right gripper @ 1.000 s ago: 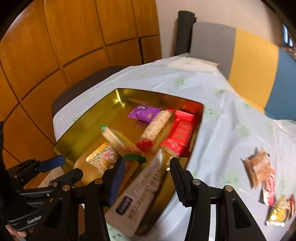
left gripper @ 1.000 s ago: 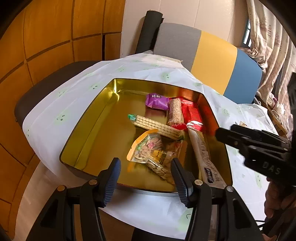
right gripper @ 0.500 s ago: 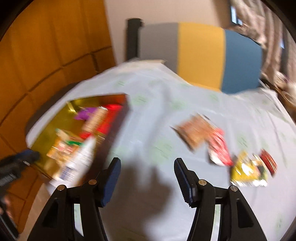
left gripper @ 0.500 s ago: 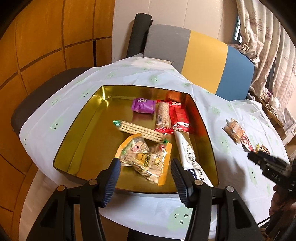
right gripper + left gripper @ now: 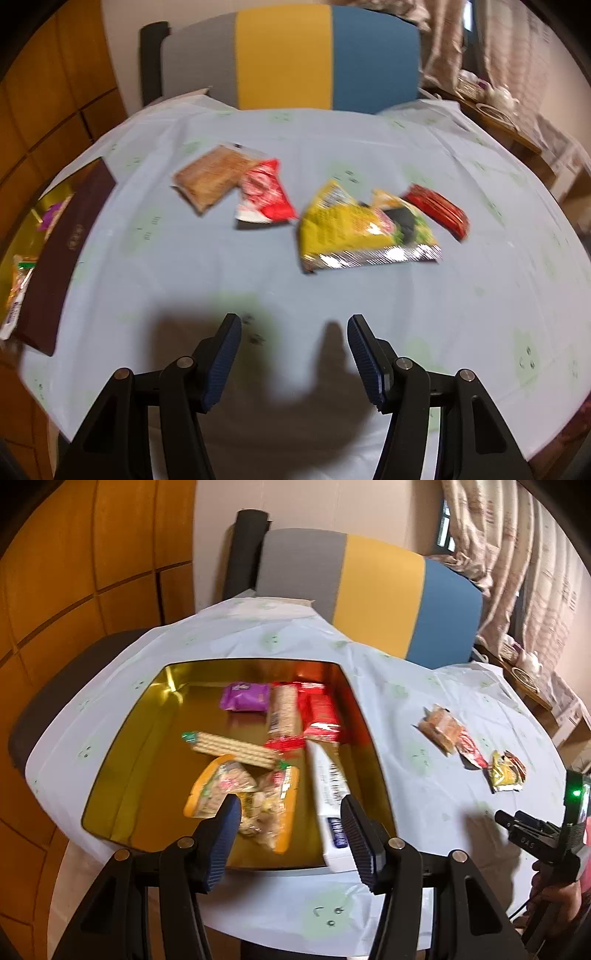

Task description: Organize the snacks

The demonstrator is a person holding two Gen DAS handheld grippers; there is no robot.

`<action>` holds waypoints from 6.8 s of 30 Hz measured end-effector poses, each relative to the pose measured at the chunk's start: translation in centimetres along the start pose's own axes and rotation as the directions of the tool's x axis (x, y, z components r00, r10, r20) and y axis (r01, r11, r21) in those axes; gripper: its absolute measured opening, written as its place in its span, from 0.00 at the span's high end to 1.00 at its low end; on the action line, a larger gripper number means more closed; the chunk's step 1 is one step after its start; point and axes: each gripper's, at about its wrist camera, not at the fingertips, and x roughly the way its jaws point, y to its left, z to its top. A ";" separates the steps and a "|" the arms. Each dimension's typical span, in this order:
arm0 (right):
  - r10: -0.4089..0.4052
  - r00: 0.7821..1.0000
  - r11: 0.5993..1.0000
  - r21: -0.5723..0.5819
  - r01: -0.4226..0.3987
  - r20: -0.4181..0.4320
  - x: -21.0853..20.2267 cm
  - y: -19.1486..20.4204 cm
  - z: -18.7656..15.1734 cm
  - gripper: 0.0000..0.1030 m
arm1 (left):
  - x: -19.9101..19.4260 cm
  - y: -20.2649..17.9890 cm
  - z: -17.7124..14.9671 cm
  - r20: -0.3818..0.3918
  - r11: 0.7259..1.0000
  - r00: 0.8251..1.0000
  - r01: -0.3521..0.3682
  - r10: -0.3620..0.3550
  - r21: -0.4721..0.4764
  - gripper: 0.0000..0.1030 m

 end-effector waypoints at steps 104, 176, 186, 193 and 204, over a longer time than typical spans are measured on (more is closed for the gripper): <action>0.013 0.986 0.989 -0.145 -0.038 -0.168 8.7 -15.3 12.1 0.77 | 10.4 -18.3 -4.8 -0.022 0.903 0.983 0.177 -0.183 0.392 0.40; 0.061 0.998 0.992 -0.113 -0.061 -0.001 -0.9 -2.6 -3.4 0.77 | 10.2 -18.7 -3.8 -0.096 0.911 0.984 0.172 -0.147 0.374 0.40; 0.033 0.999 0.992 -0.122 -0.033 -0.003 -1.0 -2.3 -3.5 0.77 | 9.8 -18.5 -3.9 -0.123 0.910 0.978 0.204 -0.171 0.362 0.40; 0.010 1.000 0.993 -0.114 -0.010 -0.004 -1.0 -1.9 -3.5 0.77 | 9.0 -18.0 -3.9 -0.126 0.912 0.973 0.225 -0.193 0.343 0.40; -0.005 1.000 0.994 -0.109 0.005 -0.002 -1.1 -1.6 -3.7 0.77 | 6.2 -18.0 -3.1 -0.087 0.901 0.966 0.258 -0.243 0.350 0.40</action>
